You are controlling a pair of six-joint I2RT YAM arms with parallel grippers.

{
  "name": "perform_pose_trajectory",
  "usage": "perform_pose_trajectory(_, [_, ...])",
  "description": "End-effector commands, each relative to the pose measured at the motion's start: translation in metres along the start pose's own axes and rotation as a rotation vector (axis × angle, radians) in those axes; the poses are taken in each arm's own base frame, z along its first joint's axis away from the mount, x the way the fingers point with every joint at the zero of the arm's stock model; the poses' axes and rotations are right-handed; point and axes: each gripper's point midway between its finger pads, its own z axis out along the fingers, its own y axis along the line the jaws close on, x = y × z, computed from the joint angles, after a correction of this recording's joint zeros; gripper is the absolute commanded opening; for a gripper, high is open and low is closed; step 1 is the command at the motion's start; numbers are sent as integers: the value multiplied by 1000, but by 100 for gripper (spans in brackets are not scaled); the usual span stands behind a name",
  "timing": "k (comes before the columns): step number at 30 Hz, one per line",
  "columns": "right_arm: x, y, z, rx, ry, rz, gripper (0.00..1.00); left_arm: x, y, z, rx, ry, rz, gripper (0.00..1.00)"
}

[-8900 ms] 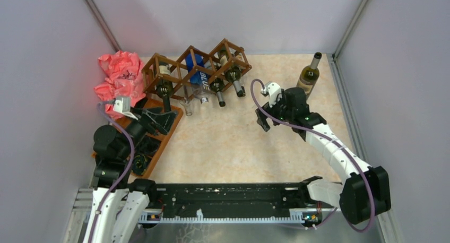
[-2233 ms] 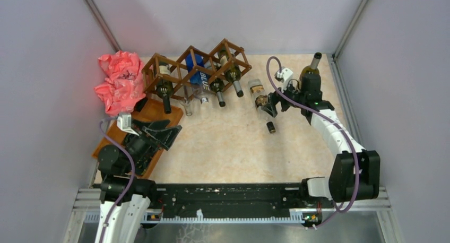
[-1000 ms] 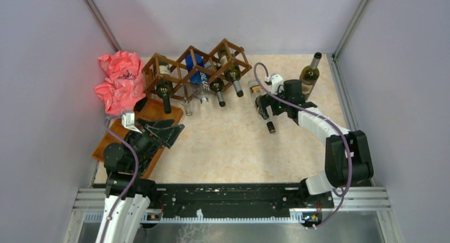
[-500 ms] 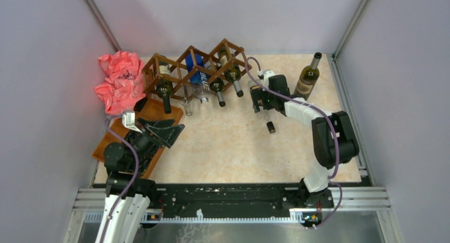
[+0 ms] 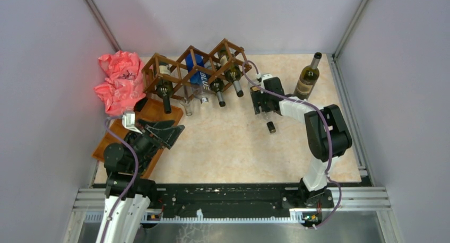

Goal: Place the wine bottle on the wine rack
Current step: Pick up the wine bottle from the center of the board.

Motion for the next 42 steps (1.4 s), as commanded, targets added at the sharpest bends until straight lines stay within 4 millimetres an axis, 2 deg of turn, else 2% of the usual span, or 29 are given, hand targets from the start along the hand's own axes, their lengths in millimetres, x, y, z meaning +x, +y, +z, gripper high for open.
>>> perform_pose_trajectory(1, [-15,1,0,11,-42,-19,75,-5,-8,-2,21,-13,23,99])
perform_pose_trajectory(4, [-18,1,-3,10,-51,-25,56,-6,-8,-3,21,-14,23,99])
perform_pose_trajectory(7, [-23,4,-10,-8,-65,-25,26,-6,-9,-4,22,-16,22,99])
perform_pose_trajectory(9, [-28,9,-19,-42,-80,-25,13,-7,-10,-4,22,-19,23,99])
perform_pose_trajectory(12, [-36,19,-34,-108,-115,-24,1,-7,-11,-5,22,-18,24,99])
perform_pose_trajectory(17, [-42,25,-55,-203,-154,39,0,-7,-12,-5,24,-17,12,99])
perform_pose_trajectory(26, [-48,32,-78,-347,-190,152,0,-6,-14,-5,33,-13,-4,99])
perform_pose_trajectory(42, [-61,25,-109,-479,-262,319,0,-7,-18,-3,51,-7,-19,99])
